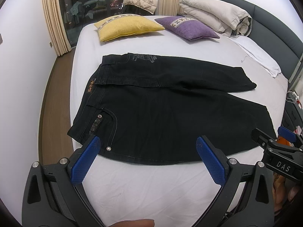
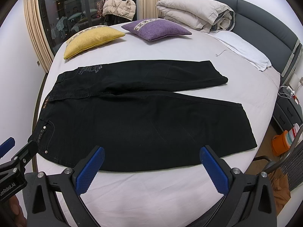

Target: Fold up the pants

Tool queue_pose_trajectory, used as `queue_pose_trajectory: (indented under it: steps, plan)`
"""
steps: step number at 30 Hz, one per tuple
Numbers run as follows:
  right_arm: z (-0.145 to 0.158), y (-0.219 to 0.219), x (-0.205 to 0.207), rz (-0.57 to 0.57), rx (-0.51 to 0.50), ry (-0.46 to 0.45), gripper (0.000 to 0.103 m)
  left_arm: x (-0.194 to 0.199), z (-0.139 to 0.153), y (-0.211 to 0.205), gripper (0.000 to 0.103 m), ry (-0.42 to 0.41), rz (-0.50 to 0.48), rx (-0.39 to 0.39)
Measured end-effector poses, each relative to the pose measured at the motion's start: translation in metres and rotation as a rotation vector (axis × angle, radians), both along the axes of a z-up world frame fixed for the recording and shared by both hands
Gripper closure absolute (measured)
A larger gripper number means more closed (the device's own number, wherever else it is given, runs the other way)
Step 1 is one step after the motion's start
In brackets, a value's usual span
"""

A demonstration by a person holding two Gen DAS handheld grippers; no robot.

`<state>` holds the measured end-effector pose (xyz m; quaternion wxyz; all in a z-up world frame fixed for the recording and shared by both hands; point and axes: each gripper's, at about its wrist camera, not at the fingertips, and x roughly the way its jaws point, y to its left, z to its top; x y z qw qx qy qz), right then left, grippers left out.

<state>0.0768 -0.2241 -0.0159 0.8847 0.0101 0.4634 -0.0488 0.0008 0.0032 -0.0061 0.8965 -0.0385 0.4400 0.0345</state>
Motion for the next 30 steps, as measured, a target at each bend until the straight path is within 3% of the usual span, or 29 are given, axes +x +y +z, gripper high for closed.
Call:
queue_pose_trajectory:
  steps: [30]
  plan:
    - [-0.0018,-0.0003,-0.0002,0.002,0.002,0.004,0.0,-0.002,-0.0004,0.0003,0.0,0.004,0.0,0.001]
